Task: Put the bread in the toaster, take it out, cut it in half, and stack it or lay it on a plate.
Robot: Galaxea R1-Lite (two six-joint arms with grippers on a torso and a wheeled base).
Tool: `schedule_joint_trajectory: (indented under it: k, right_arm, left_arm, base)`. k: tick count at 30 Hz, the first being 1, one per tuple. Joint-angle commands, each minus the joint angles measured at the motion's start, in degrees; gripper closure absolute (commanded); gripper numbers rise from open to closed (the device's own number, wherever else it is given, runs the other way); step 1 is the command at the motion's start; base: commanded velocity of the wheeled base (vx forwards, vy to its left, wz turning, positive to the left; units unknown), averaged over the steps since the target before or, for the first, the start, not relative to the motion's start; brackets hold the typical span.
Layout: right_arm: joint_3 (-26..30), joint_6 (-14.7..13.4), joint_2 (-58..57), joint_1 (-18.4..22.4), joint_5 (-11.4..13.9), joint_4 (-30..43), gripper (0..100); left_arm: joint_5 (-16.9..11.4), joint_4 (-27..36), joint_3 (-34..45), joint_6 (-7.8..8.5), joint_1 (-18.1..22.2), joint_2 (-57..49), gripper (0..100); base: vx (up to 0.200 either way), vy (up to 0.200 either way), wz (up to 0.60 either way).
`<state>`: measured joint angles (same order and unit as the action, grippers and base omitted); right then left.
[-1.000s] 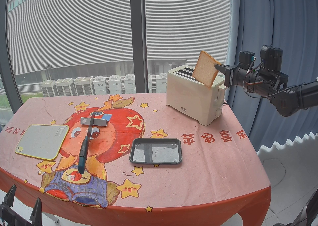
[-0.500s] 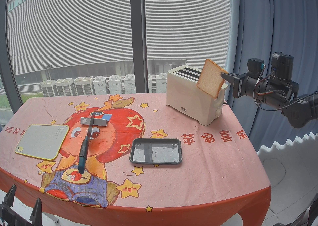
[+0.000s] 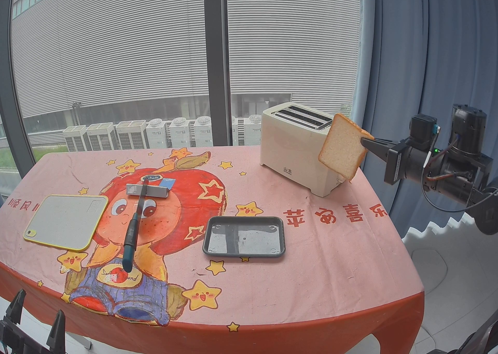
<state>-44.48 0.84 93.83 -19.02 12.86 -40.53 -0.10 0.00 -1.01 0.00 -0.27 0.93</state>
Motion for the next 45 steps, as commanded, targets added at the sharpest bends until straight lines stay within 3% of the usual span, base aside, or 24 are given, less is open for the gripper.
schedule_joint_trajectory:
  k: [1, 8, 13, 17, 26, 35, 40, 41, 45]
  right_arm:
    - [5.9, 0.0, -5.4, -0.4, 0.1, -1.8, 100]
    - [10.9, -0.1, -10.8, -1.5, 0.1, -1.9, 100]
    - [16.1, -2.9, -14.8, -1.9, 0.4, -2.0, 100]
    - [19.2, -3.3, -16.6, -1.8, 0.5, -2.0, 100]
    - [22.2, -3.6, -18.7, -3.4, 0.2, -2.0, 100]
    - [21.5, -3.7, -18.4, -3.8, 0.0, -1.9, 100]
    - [21.3, -3.7, -18.4, -4.0, -2.1, -2.0, 100]
    - [21.4, -3.7, -18.5, -5.0, -3.9, -2.0, 100]
    - [21.3, -3.7, -18.8, -6.8, -6.4, -2.0, 100]
  left_arm:
    - [0.0, 0.1, 1.0, -0.09, 0.0, -0.8, 0]
    - [0.0, 0.0, 1.0, -0.09, 0.0, -0.8, 0]
    - [0.1, 0.0, 1.0, -0.18, 0.0, -0.8, 0]
    - [0.1, 0.0, 1.0, 0.0, 0.0, -0.8, 0]
    - [0.3, 0.0, 1.0, -0.09, 0.0, -0.8, 0]
    - [0.0, 0.0, 1.0, -0.18, 0.0, -0.8, 0]
    - [0.0, 0.0, 1.0, -0.26, 0.0, -0.8, 0]
    - [0.0, 0.0, 1.0, -0.26, 0.0, -0.8, 0]
    - [0.0, 0.0, 1.0, -0.18, 0.0, -0.8, 0]
  base:
    - [0.0, 0.0, 0.0]
    - [0.0, 0.0, 0.0]
    - [0.0, 0.0, 0.0]
    - [0.0, 0.0, 0.0]
    - [0.0, 0.0, 0.0]
    - [0.0, 0.044, 0.0]
    - [0.0, 0.2, 0.0]
    - [0.0, 0.2, 0.0]
    - [0.0, 0.2, 0.0]
